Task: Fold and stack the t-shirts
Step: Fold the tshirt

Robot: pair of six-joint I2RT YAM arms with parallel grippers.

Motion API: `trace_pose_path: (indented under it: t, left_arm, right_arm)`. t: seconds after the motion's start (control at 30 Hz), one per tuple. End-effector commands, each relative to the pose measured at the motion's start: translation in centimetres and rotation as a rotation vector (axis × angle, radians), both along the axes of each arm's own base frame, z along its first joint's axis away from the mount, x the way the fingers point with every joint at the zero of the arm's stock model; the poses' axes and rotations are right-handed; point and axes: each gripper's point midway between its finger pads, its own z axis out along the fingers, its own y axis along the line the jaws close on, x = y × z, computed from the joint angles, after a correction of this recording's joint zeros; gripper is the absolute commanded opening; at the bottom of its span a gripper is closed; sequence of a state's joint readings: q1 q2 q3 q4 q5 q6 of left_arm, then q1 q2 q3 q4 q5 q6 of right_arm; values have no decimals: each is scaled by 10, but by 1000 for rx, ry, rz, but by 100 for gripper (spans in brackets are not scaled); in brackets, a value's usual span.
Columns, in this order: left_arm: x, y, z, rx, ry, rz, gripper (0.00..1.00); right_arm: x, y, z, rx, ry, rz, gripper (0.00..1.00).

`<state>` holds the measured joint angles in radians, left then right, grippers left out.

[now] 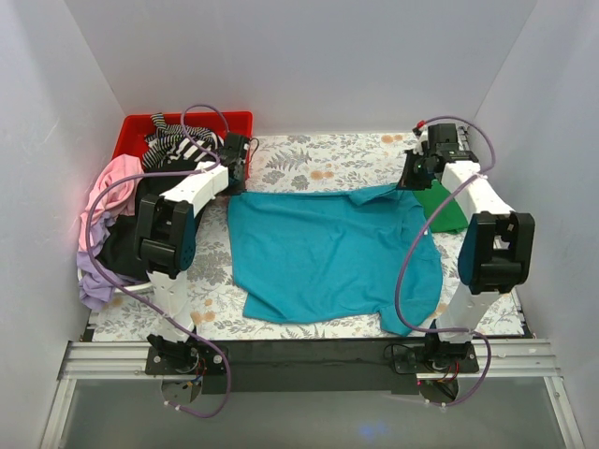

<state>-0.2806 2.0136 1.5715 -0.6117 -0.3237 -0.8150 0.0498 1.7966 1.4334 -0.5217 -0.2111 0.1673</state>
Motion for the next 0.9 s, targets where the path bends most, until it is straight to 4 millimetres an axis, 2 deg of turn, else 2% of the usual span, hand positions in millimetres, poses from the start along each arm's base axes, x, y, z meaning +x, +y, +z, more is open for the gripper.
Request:
trace_pose_path:
  t: [0.0, 0.07, 0.13, 0.33, 0.37, 0.53, 0.57, 0.6, 0.87]
  left_arm:
    - [2, 2, 47, -20, -86, -2, 0]
    - [-2, 3, 47, -21, -83, 4, 0]
    - [-6, 2, 47, -29, -79, -2, 0]
    - [-24, 3, 40, -46, -41, 14, 0]
    - [-31, 2, 33, -52, -19, 12, 0]
    - [-58, -7, 18, -119, 47, 18, 0]
    - [-63, -9, 21, -136, 44, 16, 0]
    - [-70, -9, 15, -140, 66, 14, 0]
    - [-89, -23, 29, -205, 62, -2, 0]
  right_arm:
    - [7, -19, 61, -56, -145, -35, 1]
    - [3, -23, 74, -58, -160, -40, 1]
    - [-2, -30, 77, -79, -160, -63, 1]
    - [-22, -35, 66, -85, -126, -102, 1]
    - [-27, -37, 59, -91, -107, -107, 1]
    - [-43, -42, 59, -106, -103, -133, 1]
    - [-47, -45, 55, -121, -94, -145, 1]
    - [-50, -47, 53, -128, -88, -153, 1]
    - [-77, -52, 51, -138, -77, -198, 1]
